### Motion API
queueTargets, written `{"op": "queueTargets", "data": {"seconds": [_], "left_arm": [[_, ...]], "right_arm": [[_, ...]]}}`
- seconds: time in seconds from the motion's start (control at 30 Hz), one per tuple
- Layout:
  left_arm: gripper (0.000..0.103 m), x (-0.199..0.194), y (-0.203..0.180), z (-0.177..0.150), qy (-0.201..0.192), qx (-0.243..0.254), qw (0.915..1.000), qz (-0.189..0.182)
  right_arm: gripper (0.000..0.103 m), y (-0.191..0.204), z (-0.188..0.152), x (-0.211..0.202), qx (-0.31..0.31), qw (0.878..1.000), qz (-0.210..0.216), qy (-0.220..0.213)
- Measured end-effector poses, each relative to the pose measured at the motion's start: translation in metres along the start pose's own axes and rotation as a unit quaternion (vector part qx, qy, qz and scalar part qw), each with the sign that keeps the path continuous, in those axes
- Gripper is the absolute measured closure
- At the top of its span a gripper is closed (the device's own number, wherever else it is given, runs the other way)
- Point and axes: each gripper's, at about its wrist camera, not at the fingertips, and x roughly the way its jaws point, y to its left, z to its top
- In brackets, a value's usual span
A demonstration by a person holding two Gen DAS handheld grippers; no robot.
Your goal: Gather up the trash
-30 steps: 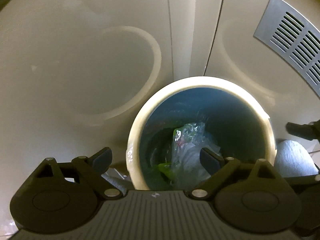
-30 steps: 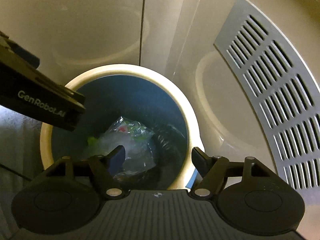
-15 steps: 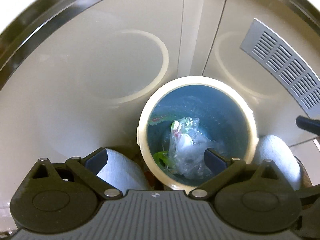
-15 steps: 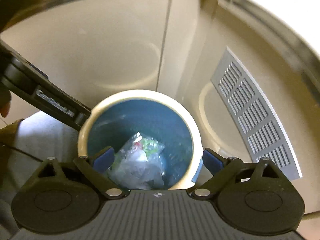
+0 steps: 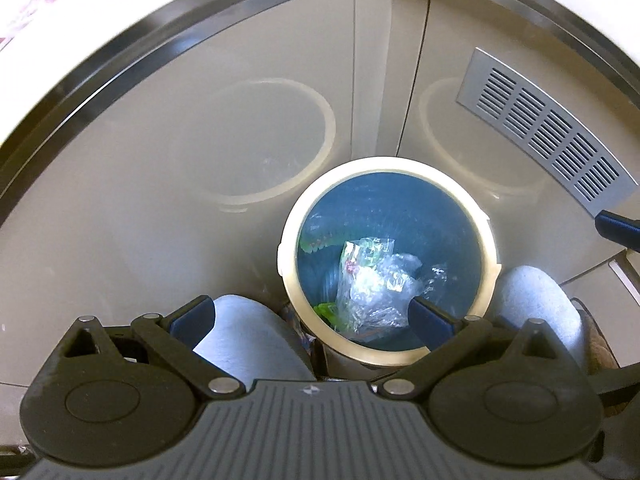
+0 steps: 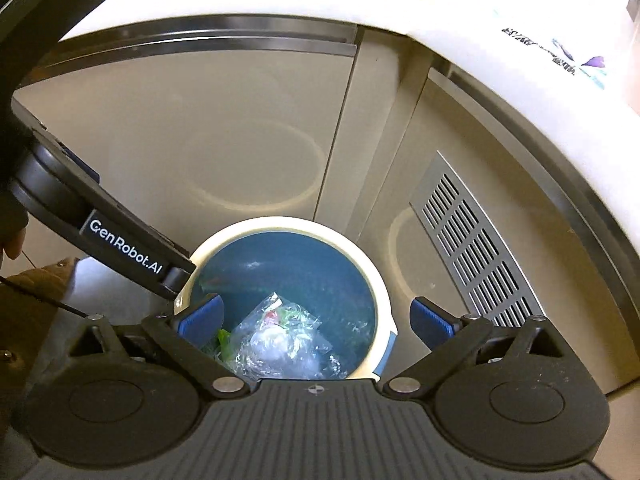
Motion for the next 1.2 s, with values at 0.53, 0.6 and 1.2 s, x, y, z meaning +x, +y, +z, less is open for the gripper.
{"op": "queueTargets", "data": {"seconds": [0.53, 0.6, 1.2], "left_arm": [[0.0, -0.012, -0.005, -0.003, -0.021, 0.011, 0.9997, 0.008], [0.0, -0.011, -0.005, -0.003, -0.021, 0.013, 0.9997, 0.008], [0.0, -0.008, -0.009, -0.001, -0.014, 0.019, 0.9997, 0.011]], "right_arm": [[0.003, 0.0, -0.004, -0.005, -0.001, 1.0, 0.001, -0.009], [0.003, -0.001, -0.004, -0.005, 0.001, 1.0, 0.002, -0.008], [0.003, -0.004, -0.005, 0.001, 0.015, 1.0, 0.007, -0.001]]}}
